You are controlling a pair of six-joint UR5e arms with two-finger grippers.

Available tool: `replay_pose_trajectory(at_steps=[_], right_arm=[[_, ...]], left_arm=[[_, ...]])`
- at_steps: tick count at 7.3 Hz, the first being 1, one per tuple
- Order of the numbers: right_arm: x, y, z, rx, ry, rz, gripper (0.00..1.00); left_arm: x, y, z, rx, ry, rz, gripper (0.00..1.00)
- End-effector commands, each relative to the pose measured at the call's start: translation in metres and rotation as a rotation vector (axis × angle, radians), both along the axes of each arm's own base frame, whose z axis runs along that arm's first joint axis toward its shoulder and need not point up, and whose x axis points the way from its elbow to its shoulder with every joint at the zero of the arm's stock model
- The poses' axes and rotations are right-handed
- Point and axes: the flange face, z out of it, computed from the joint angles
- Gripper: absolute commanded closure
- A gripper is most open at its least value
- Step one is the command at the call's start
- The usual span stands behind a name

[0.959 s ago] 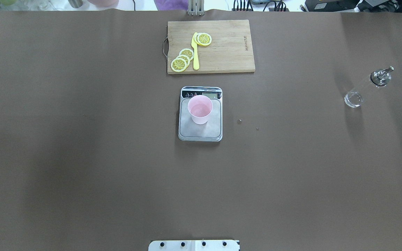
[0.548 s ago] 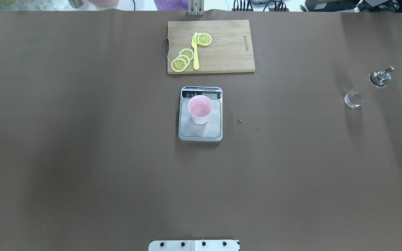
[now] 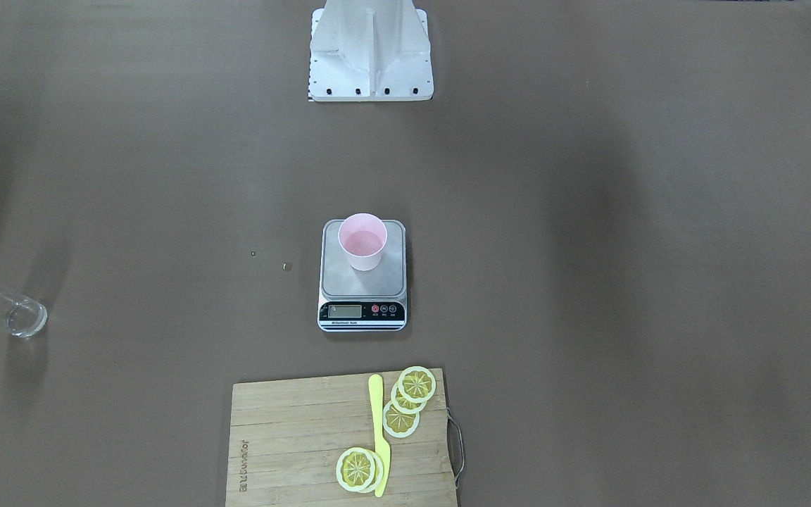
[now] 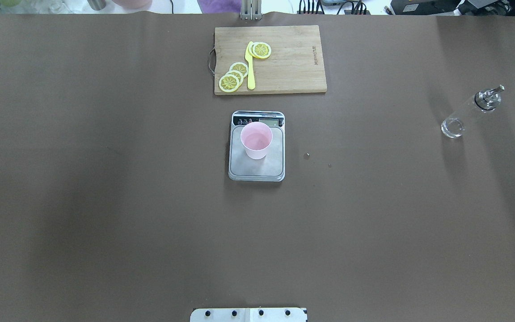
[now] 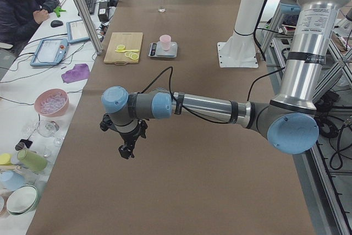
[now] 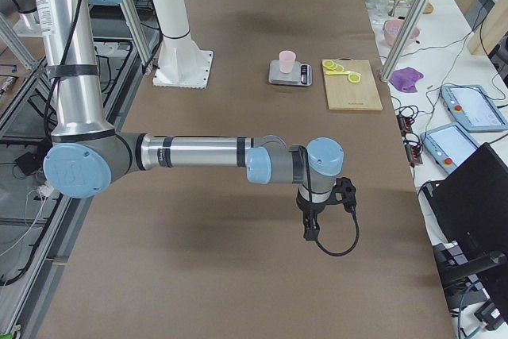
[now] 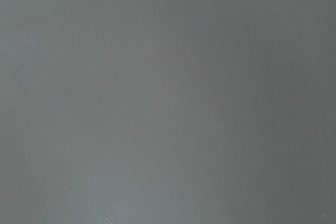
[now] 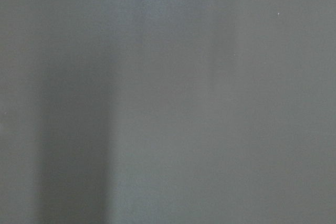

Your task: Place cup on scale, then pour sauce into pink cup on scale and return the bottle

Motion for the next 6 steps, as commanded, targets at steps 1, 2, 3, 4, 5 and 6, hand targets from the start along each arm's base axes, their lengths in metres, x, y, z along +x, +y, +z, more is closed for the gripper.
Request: replay_pose_trajectory(at_steps=[1,2,3,4,5,6], right_arm=[[0.004,0.030,-0.017,0.033,0.007,0.003,0.00],[0.006,0.046,-0.008,0.035,0.031,-0.017,0.00],[0.007,0.048,-0.009,0.059,0.047,-0.038,0.00],[0.003,0.052,-0.014,0.058,0.000,-0.034,0.00],[-0.001,0.068,-0.013,0.054,-0.076,-0.039,0.00],[-0.001,0.079,-0.019,0.064,-0.080,-0.038,0.00]], left_arm=[[0.000,0.011,0.011,-0.016,0.003,0.001,0.02],[0.000,0.011,0.013,-0.011,-0.002,0.001,0.02],[-0.003,0.012,0.011,-0.007,0.003,-0.003,0.02],[-0.003,0.012,0.012,-0.021,0.001,-0.007,0.02],[-0.005,0.011,0.006,-0.005,-0.006,-0.007,0.02],[-0.010,0.012,-0.006,0.019,-0.006,-0.016,0.02]])
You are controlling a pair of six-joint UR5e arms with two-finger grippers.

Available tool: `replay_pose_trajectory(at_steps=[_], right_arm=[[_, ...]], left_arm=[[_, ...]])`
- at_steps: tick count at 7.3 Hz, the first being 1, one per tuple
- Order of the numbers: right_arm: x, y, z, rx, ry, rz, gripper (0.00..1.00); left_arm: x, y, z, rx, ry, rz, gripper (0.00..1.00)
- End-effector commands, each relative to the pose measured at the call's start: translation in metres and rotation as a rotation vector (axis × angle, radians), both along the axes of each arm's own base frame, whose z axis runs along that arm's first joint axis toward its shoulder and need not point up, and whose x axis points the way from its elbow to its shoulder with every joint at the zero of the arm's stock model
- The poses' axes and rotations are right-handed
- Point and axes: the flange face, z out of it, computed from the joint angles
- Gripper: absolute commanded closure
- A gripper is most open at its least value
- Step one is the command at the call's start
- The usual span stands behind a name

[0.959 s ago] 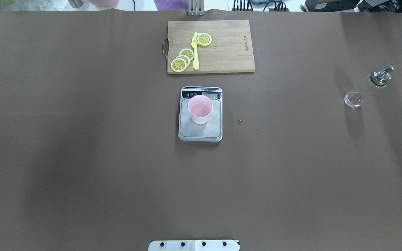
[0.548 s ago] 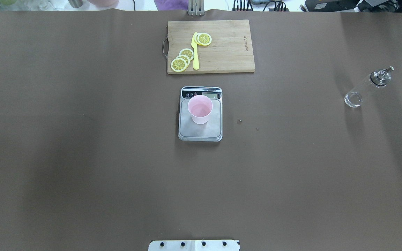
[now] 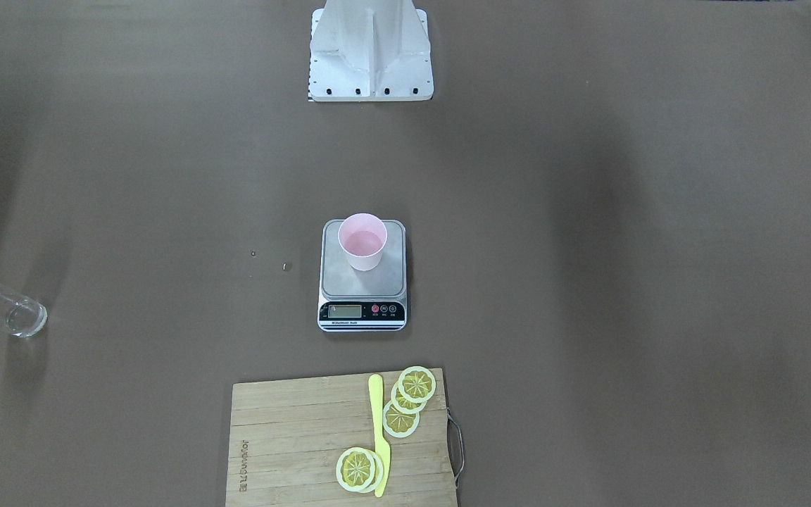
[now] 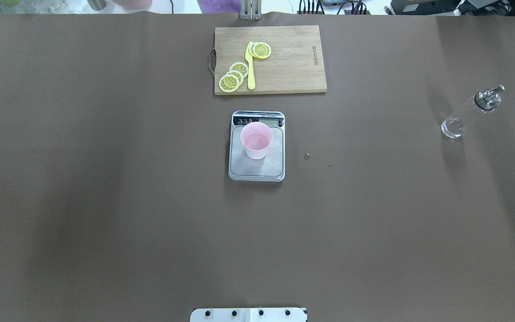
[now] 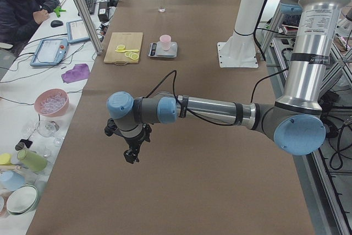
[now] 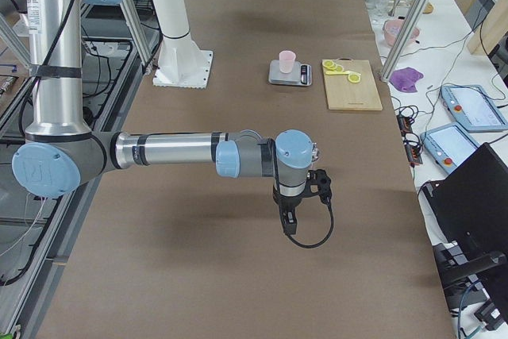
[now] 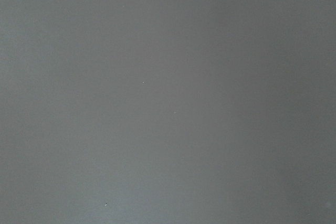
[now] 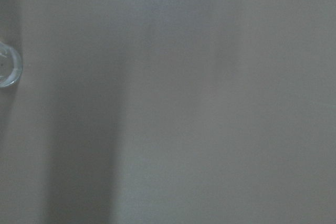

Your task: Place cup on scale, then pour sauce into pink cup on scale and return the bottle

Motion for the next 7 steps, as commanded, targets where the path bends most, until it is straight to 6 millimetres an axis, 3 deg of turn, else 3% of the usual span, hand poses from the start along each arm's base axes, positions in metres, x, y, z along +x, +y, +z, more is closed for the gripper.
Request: replay_pose_trajectory(at_steps=[1,2,4,5,6,7], right_arm=[[0.000,0.020,-0.002,-0.001,-0.029,0.004,0.00],[0.001,0.019,-0.004,0.007,-0.015,0.002,0.00],[0.010,0.023,-0.012,0.026,0.024,0.015,0.00],[0.010,0.033,-0.016,0.032,0.029,0.014,0.00],[0.010,0.055,-0.026,0.049,0.031,0.011,0.00],[0.009,0.064,-0.032,0.051,0.031,0.012,0.00]], left_arm=[[-0.006,0.000,-0.016,0.036,-0.003,-0.010,0.02],[-0.005,0.014,-0.001,0.018,-0.015,-0.002,0.02],[-0.006,0.040,-0.013,0.058,-0.019,0.003,0.02],[-0.006,0.051,-0.008,0.051,-0.017,0.006,0.02],[-0.006,0.052,-0.007,0.047,-0.017,0.004,0.02],[-0.006,0.052,-0.007,0.048,-0.019,0.004,0.02]])
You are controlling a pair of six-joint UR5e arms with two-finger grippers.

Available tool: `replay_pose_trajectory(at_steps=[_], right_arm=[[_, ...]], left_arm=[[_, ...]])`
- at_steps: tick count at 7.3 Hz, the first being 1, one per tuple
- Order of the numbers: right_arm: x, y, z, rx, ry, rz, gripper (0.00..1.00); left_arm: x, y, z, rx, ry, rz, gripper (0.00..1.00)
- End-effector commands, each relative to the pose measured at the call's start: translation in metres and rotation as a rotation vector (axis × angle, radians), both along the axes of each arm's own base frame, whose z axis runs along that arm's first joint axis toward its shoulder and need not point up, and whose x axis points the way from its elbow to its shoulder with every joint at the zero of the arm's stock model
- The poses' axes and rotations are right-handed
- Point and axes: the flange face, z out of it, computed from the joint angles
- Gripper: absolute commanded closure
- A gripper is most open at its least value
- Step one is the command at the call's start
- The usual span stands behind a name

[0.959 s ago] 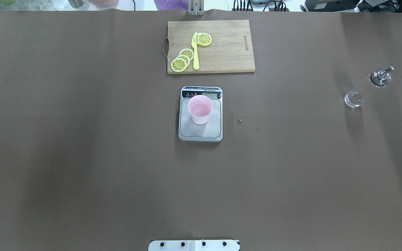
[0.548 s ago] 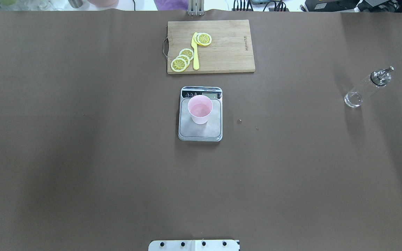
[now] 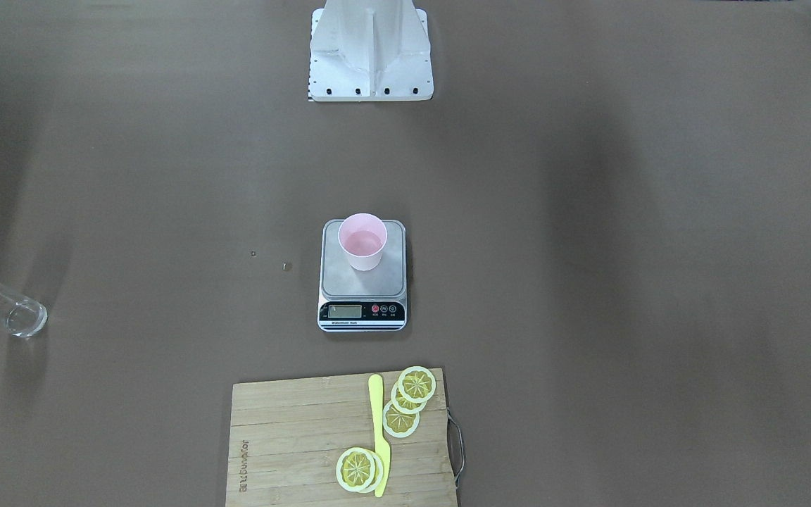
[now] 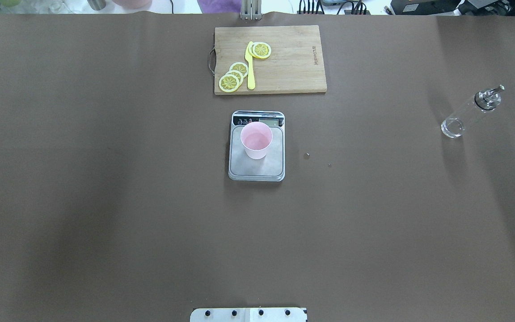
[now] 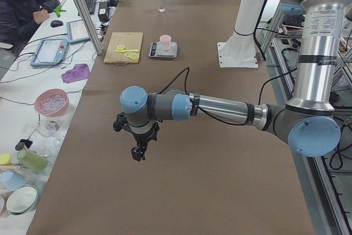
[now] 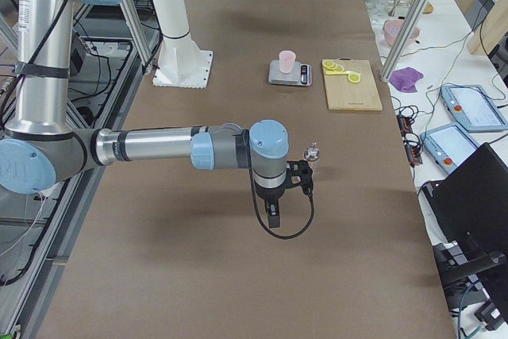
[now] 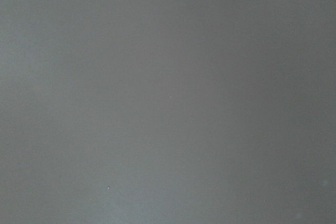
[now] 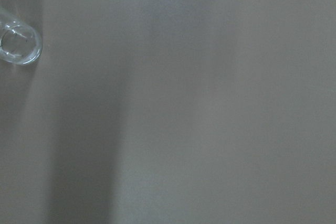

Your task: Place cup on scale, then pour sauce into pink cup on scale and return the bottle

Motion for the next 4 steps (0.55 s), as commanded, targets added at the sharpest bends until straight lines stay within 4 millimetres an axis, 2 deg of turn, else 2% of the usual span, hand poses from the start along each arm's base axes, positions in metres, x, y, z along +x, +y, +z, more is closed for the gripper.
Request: replay_pose_trajectory(at_steps=[1,4], right_arm=[[0.000,0.022,-0.009,0.009,0.001,0.001,0.00],[-0.001,0.037,-0.001,-0.019,-0.013,0.005,0.00]], left_arm=[[0.000,0.003,0.005,-0.012,-0.003,0.000,0.02],[-0.001,0.009,0.010,-0.024,-0.004,-0.002,0.02]])
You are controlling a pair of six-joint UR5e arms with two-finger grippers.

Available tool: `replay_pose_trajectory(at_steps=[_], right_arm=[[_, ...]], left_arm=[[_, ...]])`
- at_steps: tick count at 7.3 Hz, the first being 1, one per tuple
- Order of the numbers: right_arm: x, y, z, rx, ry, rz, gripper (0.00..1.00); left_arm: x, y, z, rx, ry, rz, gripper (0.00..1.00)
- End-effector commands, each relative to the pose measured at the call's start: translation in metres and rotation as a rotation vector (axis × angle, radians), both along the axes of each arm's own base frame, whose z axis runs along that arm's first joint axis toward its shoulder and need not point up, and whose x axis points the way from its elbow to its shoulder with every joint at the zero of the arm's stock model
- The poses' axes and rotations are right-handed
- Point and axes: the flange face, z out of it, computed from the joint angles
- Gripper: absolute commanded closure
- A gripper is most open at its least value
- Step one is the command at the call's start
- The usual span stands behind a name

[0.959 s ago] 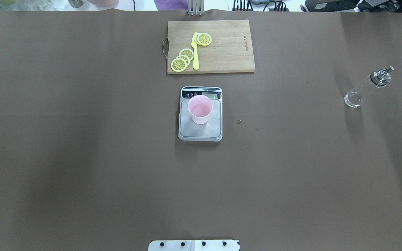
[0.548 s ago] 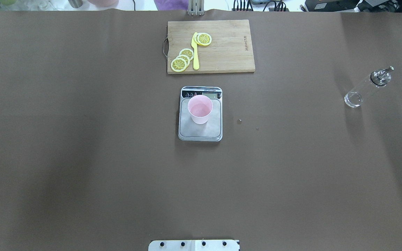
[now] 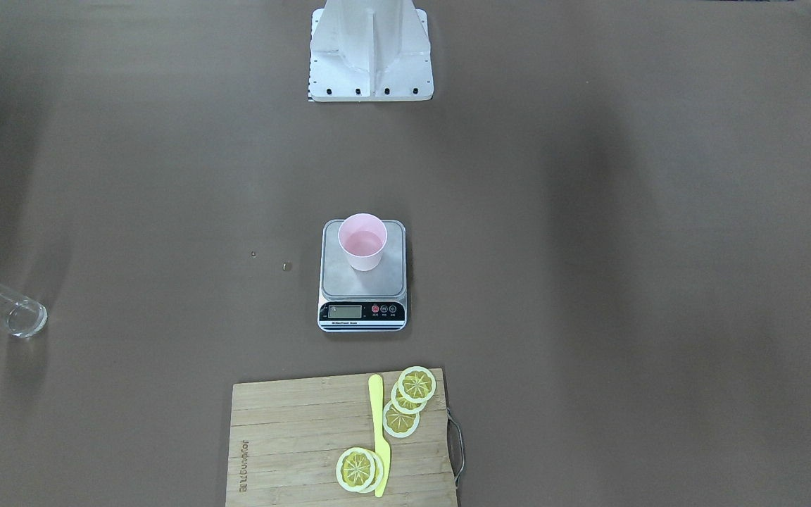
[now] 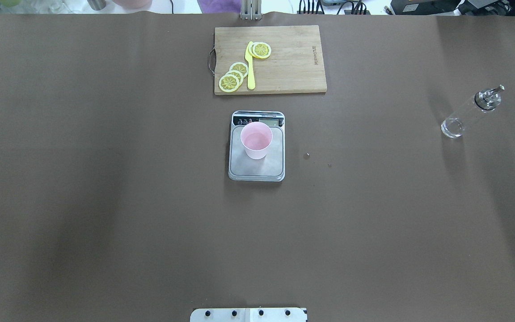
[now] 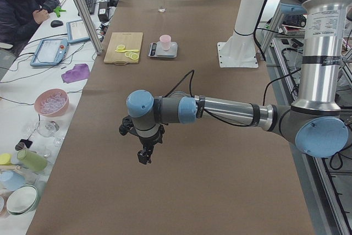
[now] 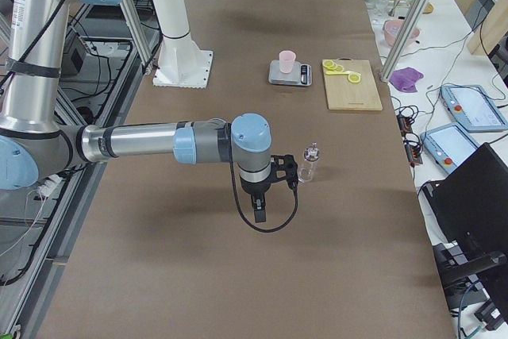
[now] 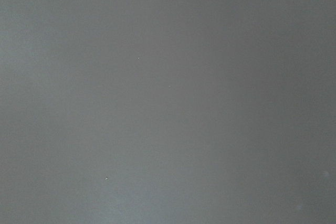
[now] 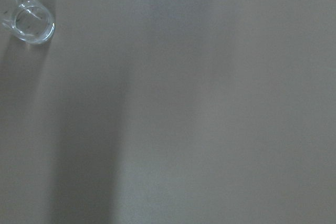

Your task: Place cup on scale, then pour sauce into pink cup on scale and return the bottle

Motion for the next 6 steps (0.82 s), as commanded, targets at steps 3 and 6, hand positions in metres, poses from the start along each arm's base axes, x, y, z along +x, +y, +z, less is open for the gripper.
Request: replay_pose_trajectory(at_steps=[3,6], right_arm=[[-0.001,0.009,-0.006,0.007,-0.013,0.001,0.00],[-0.003,0.006,-0.009,0.015,-0.013,-0.005,0.00]], left_arm=[[0.000,0.008,0.007,-0.014,-0.001,-0.001,0.02],[-0.001,0.005,0.004,-0.008,-0.003,-0.002,0.02]])
